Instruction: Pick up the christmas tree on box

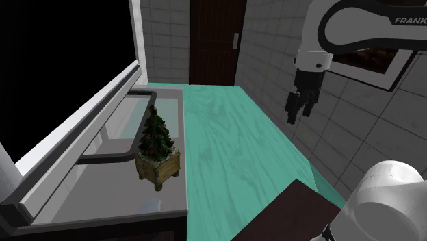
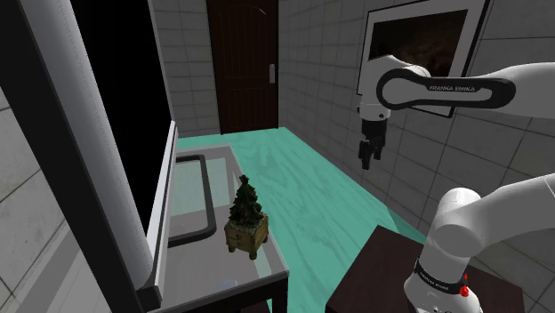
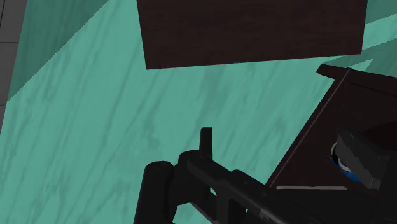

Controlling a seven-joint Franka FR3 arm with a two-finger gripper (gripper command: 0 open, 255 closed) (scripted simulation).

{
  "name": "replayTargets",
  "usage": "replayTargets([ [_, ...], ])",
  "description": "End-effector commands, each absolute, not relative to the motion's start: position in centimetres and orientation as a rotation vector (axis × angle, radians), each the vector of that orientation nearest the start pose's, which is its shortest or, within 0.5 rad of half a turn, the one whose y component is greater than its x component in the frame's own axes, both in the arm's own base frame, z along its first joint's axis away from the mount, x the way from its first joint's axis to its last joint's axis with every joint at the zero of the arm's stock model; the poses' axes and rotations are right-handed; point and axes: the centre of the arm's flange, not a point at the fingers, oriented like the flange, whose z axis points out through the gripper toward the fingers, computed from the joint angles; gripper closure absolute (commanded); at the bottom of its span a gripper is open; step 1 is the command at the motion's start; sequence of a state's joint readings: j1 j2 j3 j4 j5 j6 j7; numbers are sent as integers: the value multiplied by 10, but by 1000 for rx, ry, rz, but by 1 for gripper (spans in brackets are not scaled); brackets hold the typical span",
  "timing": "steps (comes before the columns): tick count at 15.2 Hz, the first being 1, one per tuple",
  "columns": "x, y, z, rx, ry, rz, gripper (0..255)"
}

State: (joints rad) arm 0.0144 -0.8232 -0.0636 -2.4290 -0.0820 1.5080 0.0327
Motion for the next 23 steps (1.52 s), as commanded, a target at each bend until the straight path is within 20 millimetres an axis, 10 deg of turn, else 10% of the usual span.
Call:
replayTargets([
  [1, 288, -28, 562, -3172, 96, 157, 0],
  [23, 353, 243, 570, -3197, -51, -389, 0],
])
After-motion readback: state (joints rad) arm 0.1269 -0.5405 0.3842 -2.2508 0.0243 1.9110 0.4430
